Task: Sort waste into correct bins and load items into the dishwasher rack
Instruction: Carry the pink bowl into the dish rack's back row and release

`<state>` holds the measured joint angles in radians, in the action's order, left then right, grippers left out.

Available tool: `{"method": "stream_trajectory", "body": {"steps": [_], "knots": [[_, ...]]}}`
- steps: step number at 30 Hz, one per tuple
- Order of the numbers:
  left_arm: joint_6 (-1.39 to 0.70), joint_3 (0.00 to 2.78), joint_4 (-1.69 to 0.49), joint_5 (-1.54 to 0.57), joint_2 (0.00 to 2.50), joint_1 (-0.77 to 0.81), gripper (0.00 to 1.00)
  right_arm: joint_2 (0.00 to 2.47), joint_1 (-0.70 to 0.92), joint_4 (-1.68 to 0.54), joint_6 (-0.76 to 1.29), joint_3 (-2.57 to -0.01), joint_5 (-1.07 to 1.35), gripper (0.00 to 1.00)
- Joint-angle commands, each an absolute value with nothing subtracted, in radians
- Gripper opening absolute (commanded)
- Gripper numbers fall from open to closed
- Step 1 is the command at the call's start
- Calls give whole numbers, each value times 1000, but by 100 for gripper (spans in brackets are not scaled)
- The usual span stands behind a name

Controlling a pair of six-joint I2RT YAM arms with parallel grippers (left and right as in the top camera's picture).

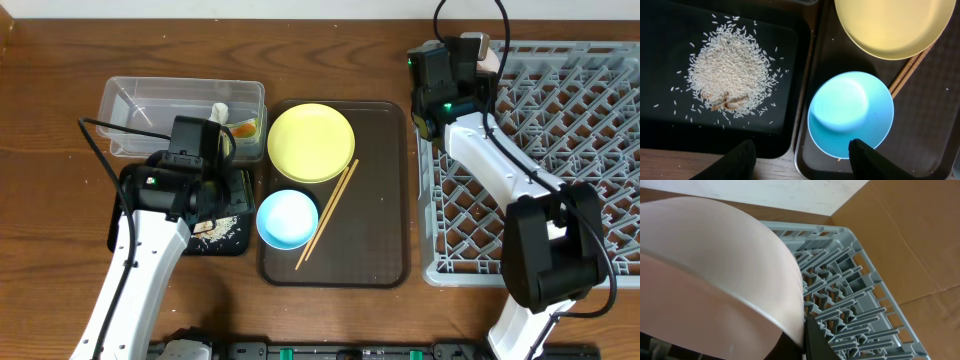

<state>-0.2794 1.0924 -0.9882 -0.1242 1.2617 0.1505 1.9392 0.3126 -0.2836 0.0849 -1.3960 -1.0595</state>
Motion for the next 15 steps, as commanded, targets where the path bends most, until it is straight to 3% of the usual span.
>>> {"method": "stream_trajectory", "body": {"steps": [1,15], "knots": [[-267,1087,-990,-124,1268,146,63,1971,309,-299,109,-1393,-1045,1],[-267,1086,-994,-123,1268,146,63,1967,332,-237,99,-1393,-1182,1]]}}
